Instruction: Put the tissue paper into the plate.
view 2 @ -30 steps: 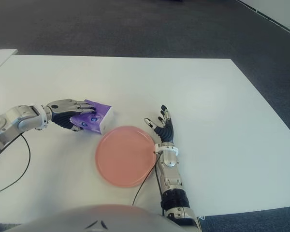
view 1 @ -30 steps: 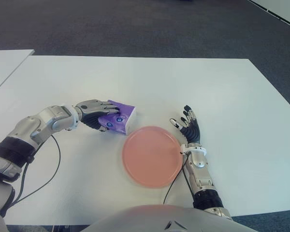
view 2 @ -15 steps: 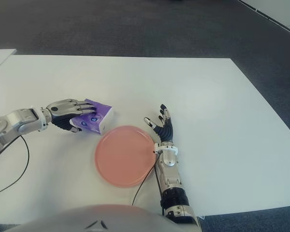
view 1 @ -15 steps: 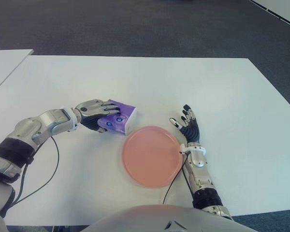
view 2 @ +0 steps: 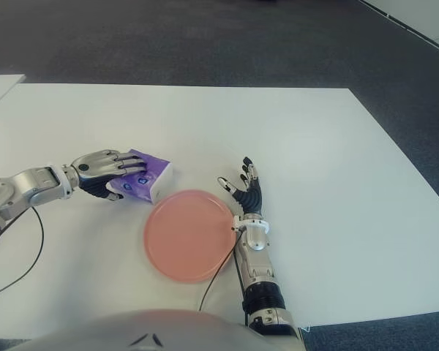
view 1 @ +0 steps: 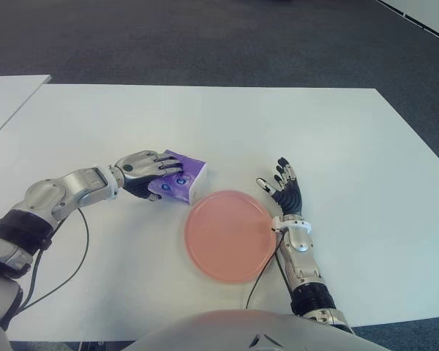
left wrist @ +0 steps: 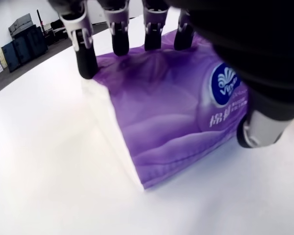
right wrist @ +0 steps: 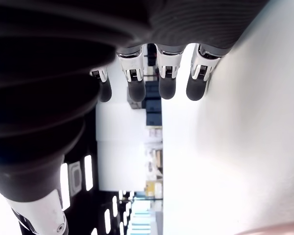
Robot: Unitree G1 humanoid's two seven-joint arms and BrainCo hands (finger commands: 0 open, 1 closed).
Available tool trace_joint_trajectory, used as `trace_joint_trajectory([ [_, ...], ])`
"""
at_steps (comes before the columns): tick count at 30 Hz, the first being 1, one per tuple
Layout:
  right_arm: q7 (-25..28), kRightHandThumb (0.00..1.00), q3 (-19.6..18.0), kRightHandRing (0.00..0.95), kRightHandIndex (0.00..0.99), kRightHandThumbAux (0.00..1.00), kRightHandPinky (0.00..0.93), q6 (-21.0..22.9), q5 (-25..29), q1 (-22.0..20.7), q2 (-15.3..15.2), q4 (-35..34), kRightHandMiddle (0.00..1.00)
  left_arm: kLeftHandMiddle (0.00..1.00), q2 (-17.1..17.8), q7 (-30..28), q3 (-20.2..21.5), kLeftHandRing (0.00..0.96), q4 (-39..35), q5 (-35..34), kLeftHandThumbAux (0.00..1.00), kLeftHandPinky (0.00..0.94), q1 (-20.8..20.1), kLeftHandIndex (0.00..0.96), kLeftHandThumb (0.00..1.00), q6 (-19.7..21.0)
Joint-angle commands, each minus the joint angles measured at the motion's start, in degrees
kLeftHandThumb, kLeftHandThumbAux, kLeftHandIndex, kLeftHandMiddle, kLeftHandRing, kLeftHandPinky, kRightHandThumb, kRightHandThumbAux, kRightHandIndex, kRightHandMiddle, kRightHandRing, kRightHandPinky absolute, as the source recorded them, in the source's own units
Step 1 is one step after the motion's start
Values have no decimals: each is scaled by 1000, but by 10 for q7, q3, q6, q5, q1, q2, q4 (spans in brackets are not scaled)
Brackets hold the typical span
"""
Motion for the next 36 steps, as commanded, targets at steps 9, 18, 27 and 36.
trace_joint_trajectory([
  [9,6,118,-4,13,54,769,40,28,7,23,-1,50,32,0,24,0,32,0,-78,-5,527,0,25,0,39,-33],
  [18,8,122,-4,12,53,763,28,35,7,19,-4,53,32,0,-3,28,108,0,-120,-111,394,0,57,0,148,-51],
  [27,11,125,-6,10,51,759,33,25,10,16,-5,61,31,0,-31,-5,180,0,-185,-255,243,0,101,0,228,-42],
  [36,7,139,-4,7,58,755,6,33,7,15,-4,59,33,0,-57,-73,229,0,-252,-388,225,0,120,0,244,-3],
])
